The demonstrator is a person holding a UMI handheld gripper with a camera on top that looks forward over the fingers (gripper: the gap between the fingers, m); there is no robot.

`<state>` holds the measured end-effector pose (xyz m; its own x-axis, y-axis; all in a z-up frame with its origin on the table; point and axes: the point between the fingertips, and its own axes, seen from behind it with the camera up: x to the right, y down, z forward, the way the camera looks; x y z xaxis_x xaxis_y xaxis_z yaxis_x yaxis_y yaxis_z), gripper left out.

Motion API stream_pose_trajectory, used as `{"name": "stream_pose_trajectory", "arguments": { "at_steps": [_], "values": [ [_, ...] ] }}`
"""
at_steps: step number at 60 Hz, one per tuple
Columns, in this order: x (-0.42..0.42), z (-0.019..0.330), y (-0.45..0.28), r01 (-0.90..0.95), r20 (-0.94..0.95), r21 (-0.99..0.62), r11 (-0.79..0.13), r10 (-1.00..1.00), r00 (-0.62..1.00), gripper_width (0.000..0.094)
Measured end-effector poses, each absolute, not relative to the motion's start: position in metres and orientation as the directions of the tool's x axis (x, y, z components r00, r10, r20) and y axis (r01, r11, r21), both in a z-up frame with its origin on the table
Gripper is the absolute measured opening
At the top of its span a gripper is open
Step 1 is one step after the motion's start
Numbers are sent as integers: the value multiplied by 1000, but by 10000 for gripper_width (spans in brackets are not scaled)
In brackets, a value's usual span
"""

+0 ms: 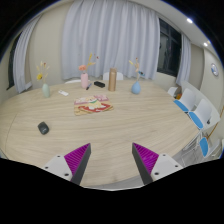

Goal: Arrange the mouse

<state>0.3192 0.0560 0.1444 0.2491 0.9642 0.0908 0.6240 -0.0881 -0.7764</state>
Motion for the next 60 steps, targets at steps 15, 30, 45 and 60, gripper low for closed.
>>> {"name": "stream_pose_trajectory", "arguments": {
  "at_steps": [15,30,45,60],
  "values": [
    [322,126,-3,655,73,-754,-48,985,157,850],
    [324,103,-119,682,5,-731,20,1000,-23,850],
    [311,92,-211,671,-4,-734,103,988,-157,852],
    [270,84,-249,632,-4,-769,94,989,-151,853]
  ]
}}
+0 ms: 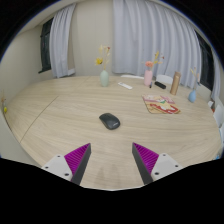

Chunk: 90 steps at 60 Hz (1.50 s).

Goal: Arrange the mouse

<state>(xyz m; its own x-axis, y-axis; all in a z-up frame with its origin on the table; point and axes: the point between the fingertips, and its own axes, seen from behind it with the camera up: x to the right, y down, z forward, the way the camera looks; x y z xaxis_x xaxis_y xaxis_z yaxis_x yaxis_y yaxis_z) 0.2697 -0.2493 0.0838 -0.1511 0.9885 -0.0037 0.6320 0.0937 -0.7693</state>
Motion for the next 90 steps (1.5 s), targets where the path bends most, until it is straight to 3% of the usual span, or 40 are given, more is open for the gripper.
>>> {"name": "stream_pose_trajectory", "arguments": {
  "at_steps": [42,69,71,74,77,90],
  "values": [
    [99,-4,-265,638,14,-770,8,1000,5,861],
    [37,-12,-237,624,20,-781,-29,997,71,860],
    [36,-12,-238,625,12,-780,-33,998,68,821],
    [36,-12,-242,626,6,-779,-30,998,55,693],
    [36,-13,-243,627,17,-779,-13,999,42,482],
    [41,-10,-248,668,22,-744,1,1000,22,383]
  ]
}}
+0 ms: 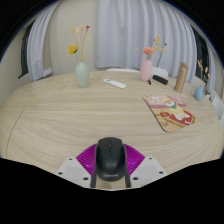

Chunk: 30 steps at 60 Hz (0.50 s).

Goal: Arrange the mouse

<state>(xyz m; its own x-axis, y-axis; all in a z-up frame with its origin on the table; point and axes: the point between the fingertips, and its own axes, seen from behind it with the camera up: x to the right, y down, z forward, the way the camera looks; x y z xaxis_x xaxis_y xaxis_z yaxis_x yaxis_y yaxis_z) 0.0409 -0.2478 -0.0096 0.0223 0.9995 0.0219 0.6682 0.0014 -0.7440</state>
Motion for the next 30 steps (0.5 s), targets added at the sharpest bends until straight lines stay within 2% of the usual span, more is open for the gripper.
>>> {"name": "stream_pose_trajectory", "arguments": {
  "at_steps": [6,12,20,25,30],
  "values": [
    [40,23,-245,651,25,-759,10,1000,14,382],
    [23,75,-231,609,13,-793,3,1000,13,383],
    [-23,142,-178,530,2,-848,-34,998,67,384],
    [-59,158,-122,500,37,-866,-24,993,113,381],
    [-92,146,-66,498,70,-867,-9,988,140,382]
  ]
}}
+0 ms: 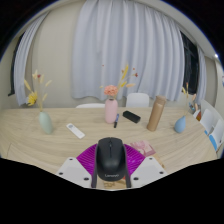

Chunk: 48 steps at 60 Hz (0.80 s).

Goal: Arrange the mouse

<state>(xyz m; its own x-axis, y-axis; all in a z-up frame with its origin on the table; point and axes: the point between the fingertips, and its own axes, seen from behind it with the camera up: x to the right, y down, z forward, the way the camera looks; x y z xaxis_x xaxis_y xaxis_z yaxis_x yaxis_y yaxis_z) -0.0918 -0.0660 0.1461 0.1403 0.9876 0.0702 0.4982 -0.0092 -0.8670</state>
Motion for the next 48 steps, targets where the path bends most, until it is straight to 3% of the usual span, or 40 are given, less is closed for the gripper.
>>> {"name": "stream_pose_trajectory", "arguments": {
  "at_steps": [7,15,25,30,35,40,48],
  "values": [
    [-113,83,4,573,108,-819,-24,975,195,382],
    [-126,22,31,632,81,-773,-50,981,176,382],
    [-119,-9,41,663,75,-747,-43,986,148,388],
    [-121,-9,39,651,66,-758,-40,988,138,419],
    [-119,-10,38,664,68,-747,-33,990,125,524],
    [-115,4,39,660,58,-750,-46,989,134,876],
    [-88,49,33,627,45,-776,-64,987,157,850]
  ]
}}
